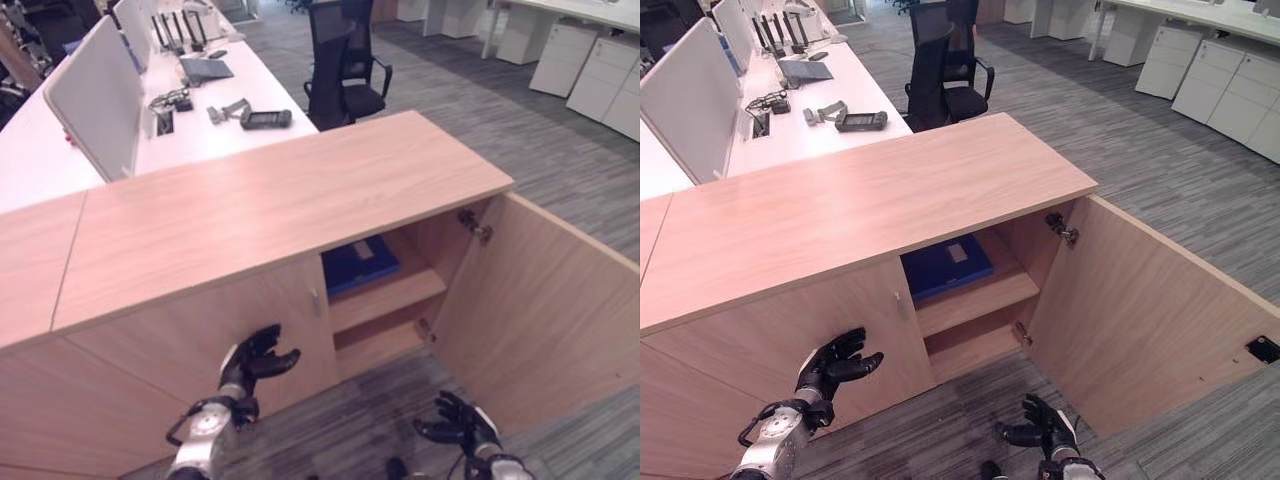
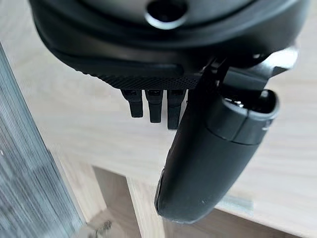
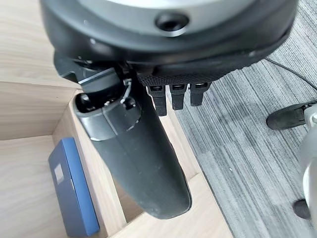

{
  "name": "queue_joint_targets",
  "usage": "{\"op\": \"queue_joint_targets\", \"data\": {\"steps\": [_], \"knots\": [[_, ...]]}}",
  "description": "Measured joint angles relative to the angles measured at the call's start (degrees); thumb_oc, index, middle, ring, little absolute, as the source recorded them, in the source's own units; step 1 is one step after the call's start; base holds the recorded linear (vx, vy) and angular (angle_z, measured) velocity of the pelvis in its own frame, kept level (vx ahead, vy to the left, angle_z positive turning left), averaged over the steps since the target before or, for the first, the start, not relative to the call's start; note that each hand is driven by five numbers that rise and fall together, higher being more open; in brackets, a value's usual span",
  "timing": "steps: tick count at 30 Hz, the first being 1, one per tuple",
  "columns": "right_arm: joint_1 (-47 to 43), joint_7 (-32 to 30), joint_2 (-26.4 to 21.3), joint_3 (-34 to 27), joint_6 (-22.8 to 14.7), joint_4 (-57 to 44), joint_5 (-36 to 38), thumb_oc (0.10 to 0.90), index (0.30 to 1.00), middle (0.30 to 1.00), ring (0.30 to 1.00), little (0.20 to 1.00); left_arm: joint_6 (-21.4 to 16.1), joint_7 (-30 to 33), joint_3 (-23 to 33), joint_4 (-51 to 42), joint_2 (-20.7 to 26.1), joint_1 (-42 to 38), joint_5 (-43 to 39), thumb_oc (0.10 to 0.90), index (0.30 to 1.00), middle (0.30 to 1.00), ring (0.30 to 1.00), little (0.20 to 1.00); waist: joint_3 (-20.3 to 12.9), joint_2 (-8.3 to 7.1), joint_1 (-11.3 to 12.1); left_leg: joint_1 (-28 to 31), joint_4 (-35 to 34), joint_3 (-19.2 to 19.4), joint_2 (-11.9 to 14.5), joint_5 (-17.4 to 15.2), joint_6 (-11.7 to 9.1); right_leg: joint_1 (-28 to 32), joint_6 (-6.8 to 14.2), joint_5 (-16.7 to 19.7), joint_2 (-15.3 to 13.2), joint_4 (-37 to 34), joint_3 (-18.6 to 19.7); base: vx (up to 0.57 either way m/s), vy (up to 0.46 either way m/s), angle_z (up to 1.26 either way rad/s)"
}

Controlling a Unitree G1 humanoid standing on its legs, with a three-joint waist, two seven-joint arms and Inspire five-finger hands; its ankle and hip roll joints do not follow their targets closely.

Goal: Put the empty folder in the office cabinet

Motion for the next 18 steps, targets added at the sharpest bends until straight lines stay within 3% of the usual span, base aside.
{"op": "queue_joint_targets", "data": {"steps": [2,3,4,5,6,7,8,9,10,11,13,16,18], "knots": [[-0.5,0.0,0.9,-0.2,0.1,-0.1,-0.3,0.8,0.9,0.9,0.9,0.9,0.0,-0.4,-1.3,-0.2,-0.2,1.1,0.0,0.8,0.9,0.9,0.9,0.9,0.0,0.17,1.1,0.3,0.0,1.6,1.3,-0.6,-0.4,-1.5,0.8,-0.1,-5.4,3.1,-3.4,0.01,-0.247,-0.58],[-0.6,0.0,1.2,-0.2,0.0,-0.2,-0.3,0.8,0.9,0.9,0.9,0.9,0.0,-0.5,-1.9,-0.2,0.0,1.5,0.0,0.8,0.9,0.9,0.9,0.9,0.1,0.47,1.1,0.3,0.0,1.8,1.7,-0.6,-0.9,-1.5,1.2,0.0,-7.0,3.3,-3.5,0.03,-0.278,-0.35],[-0.6,0.1,1.6,-0.2,0.1,-0.2,-0.4,0.8,0.9,0.9,0.9,0.9,0.0,-1.5,-2.6,-0.2,0.0,2.4,0.0,0.8,0.9,0.9,0.9,0.9,0.0,0.2,1.1,0.4,0.0,1.8,2.4,-0.6,-1.9,-1.2,2.9,0.9,-9.6,2.6,-2.8,0.04,-0.303,-0.18],[-0.4,0.1,1.8,-0.2,0.1,-0.2,-0.5,0.8,0.9,0.9,0.9,0.9,0.1,-2.2,-3.1,-0.2,0.1,3.3,0.1,0.8,0.9,0.9,0.9,0.9,-0.4,-0.79,1.0,0.5,0.0,2.0,2.6,-0.6,-3.2,-0.2,4.2,2.4,-10.8,0.5,-2.1,0.04,-0.298,-0.15],[-0.2,0.1,2.0,-0.2,0.2,-0.1,-0.5,0.8,0.9,0.9,0.9,0.9,0.1,-2.7,-3.4,-0.2,0.4,3.7,0.1,0.8,0.9,0.9,0.9,0.9,-0.4,-1.37,1.0,0.7,0.0,1.9,2.5,-0.5,-4.3,0.9,3.8,3.7,-11.0,-1.1,-1.6,0.05,-0.344,0.03],[0.2,0.1,2.6,0.1,0.3,0.2,-0.5,0.8,0.9,0.9,0.9,0.9,0.1,-3.6,-4.1,0.0,1.5,4.4,0.2,0.8,0.9,0.9,0.9,0.9,-0.7,-3.21,0.8,1.0,0.0,1.5,2.8,0.4,-6.7,2.3,6.2,5.1,-11.1,-2.1,-0.5,0.06,-0.304,-0.03],[-0.6,0.2,1.1,-0.2,0.6,1.8,-0.6,0.8,0.9,0.9,0.9,0.9,0.3,-3.6,-4.5,1.7,-0.7,4.5,0.1,0.8,0.9,0.9,0.9,0.9,-0.7,-0.59,0.8,1.1,0.0,1.6,4.8,0.3,-7.5,2.4,6.6,5.6,-8.7,-2.6,-0.3,0.08,-0.279,-0.09],[-0.6,0.0,0.3,-0.7,0.8,1.8,-0.6,0.8,0.9,0.9,0.9,0.9,0.3,-4.1,-5.6,1.6,-1.3,5.2,0.2,0.8,0.9,0.9,0.9,0.9,-0.6,-0.22,0.8,0.8,0.0,1.5,5.5,0.5,-7.1,2.4,6.2,5.5,-7.5,-3.3,0.0,0.07,-0.279,-0.28],[-0.4,-0.3,-2.6,-1.8,0.8,1.8,-0.6,0.8,0.9,0.9,0.9,0.9,0.9,-5.3,-7.2,1.7,-3.8,6.2,0.7,0.8,0.9,0.9,0.9,0.9,-0.8,3.9,0.5,1.0,0.0,1.5,7.8,0.9,-7.1,2.9,5.5,5.9,-4.9,-4.6,-0.1,0.07,-0.463,-0.36],[-0.4,-0.4,-4.7,-2.5,1.1,1.9,-0.6,0.8,0.9,0.9,0.9,0.9,1.0,-6.3,-7.2,1.6,-6.0,7.4,1.3,0.8,0.9,0.9,0.9,0.9,-1.1,5.52,0.5,1.2,0.0,1.6,8.8,1.5,-7.5,2.8,4.9,6.4,-3.9,-5.5,0.4,0.03,-0.386,-0.39],[-0.3,-0.4,-7.0,-2.5,1.2,2.0,-0.6,0.8,0.9,0.9,0.9,0.9,0.9,-6.6,-6.9,2.1,-8.5,8.0,1.3,0.8,0.9,0.9,0.9,0.9,-1.4,6.22,0.4,1.7,0.1,1.7,9.9,3.1,-8.0,3.4,4.5,6.6,-2.3,-7.8,1.5,0.05,-0.328,-0.42],[0.1,-0.4,-8.8,-2.1,1.1,1.9,-0.6,0.8,0.9,0.9,0.9,0.9,1.0,-6.5,-6.0,2.1,-8.4,7.3,1.2,0.8,0.9,0.9,0.9,0.9,-1.8,6.43,0.2,1.5,0.1,1.5,12.4,3.5,-8.5,3.8,3.9,7.7,0.3,-10.4,1.3,0.08,-0.405,-0.21],[0.2,-0.3,-8.6,-1.6,1.1,1.9,-0.6,0.8,0.9,0.9,0.9,0.9,1.0,-6.5,-4.9,2.3,-8.0,7.1,1.2,0.8,0.9,0.9,0.9,0.9,-1.6,5.8,0.1,1.4,0.1,1.7,13.0,3.5,-8.5,3.7,3.5,7.7,0.9,-10.7,1.4,0.04,-0.201,-0.02]]}}
